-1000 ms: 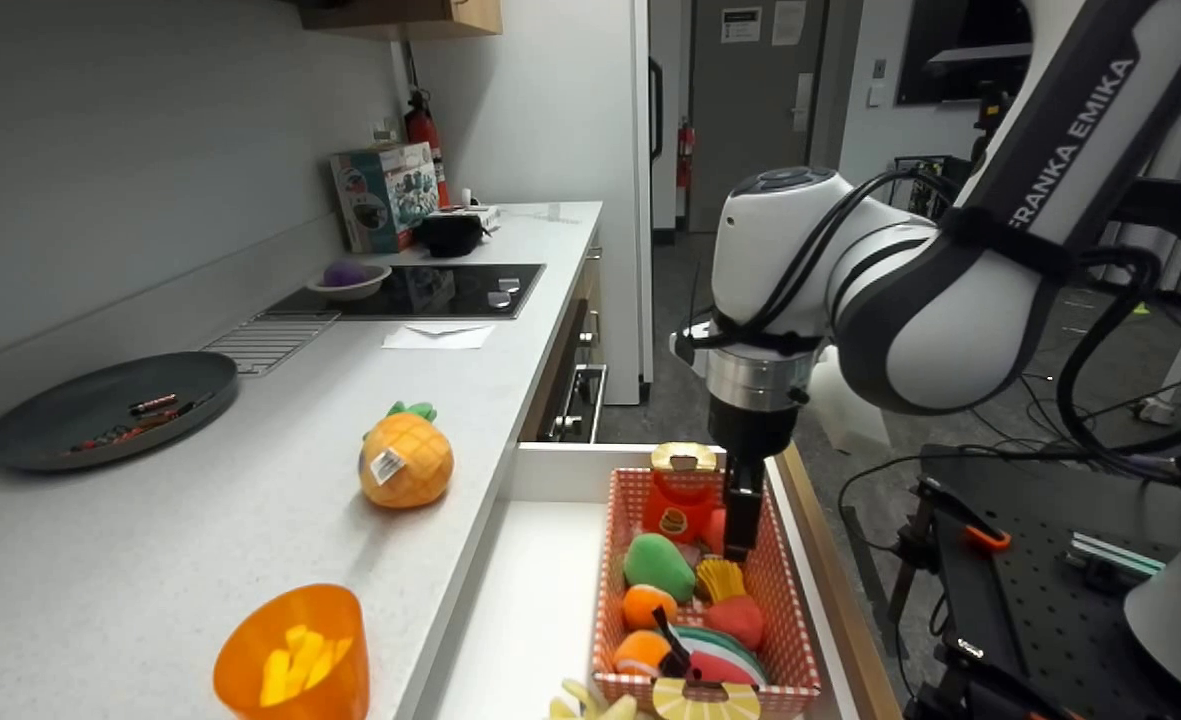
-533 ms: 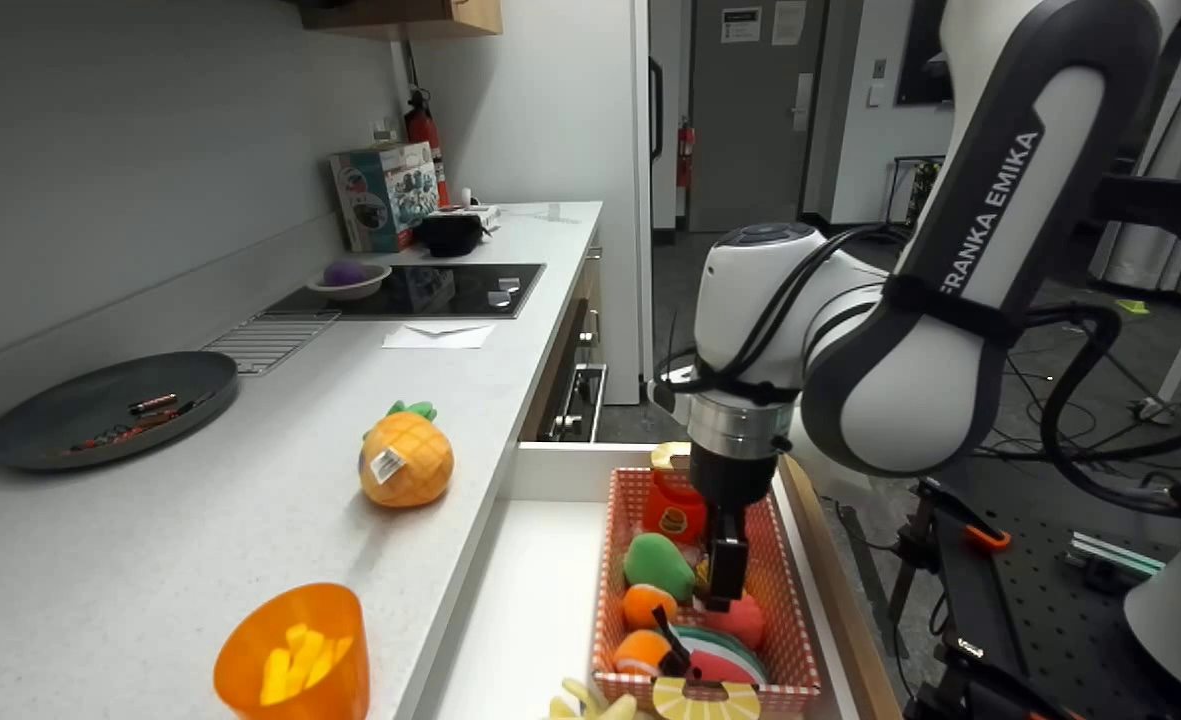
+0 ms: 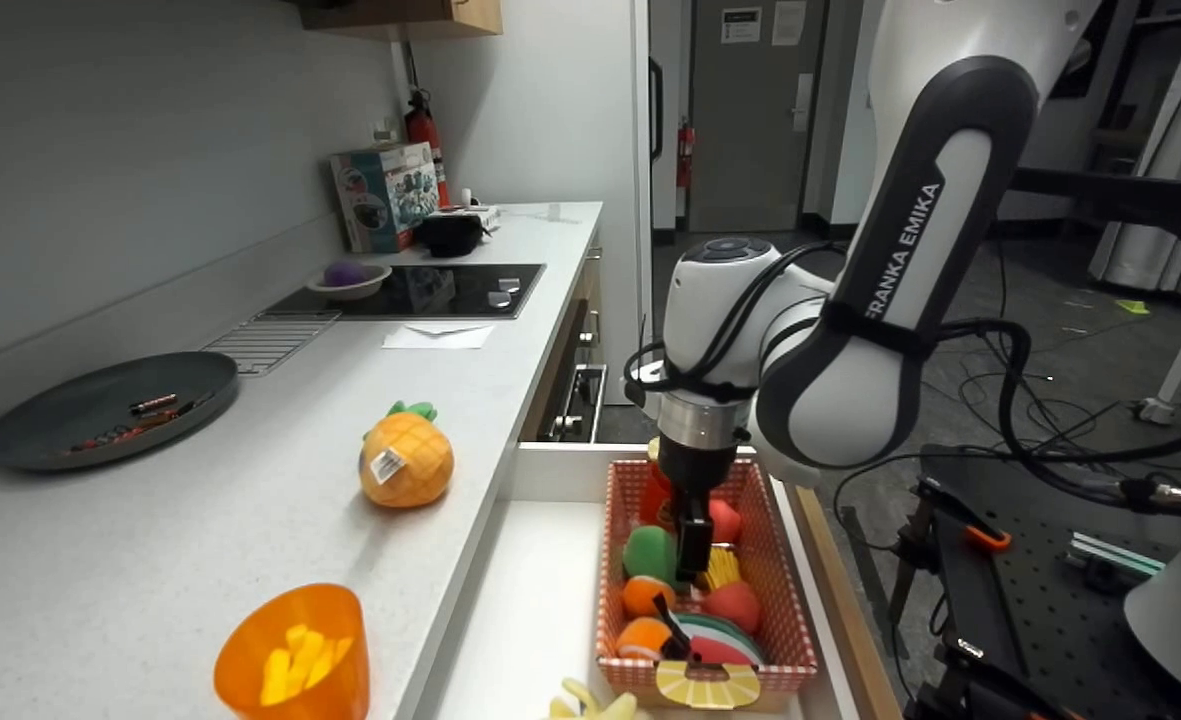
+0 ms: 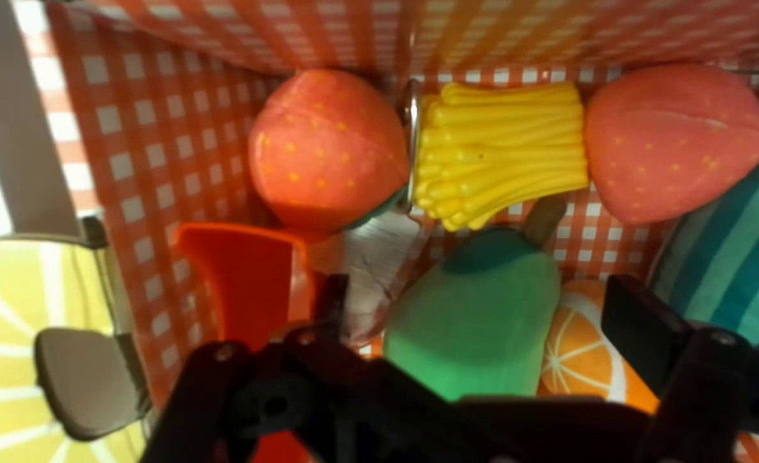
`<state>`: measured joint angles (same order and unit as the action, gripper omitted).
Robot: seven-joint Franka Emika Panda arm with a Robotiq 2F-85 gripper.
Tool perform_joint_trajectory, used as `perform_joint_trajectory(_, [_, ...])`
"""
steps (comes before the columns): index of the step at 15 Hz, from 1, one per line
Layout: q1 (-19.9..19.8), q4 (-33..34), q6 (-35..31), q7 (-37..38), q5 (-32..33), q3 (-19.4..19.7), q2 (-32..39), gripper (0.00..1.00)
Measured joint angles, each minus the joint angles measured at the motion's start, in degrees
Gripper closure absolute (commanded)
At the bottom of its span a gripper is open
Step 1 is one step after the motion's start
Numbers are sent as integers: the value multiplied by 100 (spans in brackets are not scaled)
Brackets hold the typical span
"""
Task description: Remove the pineapple and pear plushies from the drawer, put them on the counter and then close the drawer
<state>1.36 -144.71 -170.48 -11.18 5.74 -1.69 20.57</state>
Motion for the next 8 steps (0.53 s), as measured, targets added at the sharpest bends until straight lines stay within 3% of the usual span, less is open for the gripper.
perform_joint_trajectory(5, [0, 177, -96, 0, 165, 76, 239, 11])
perform_joint_trajectory(6, [0, 199, -104, -1, 166, 72, 270, 22])
perform_joint_trajectory(8, [0, 229, -137, -4, 168, 63, 329, 36])
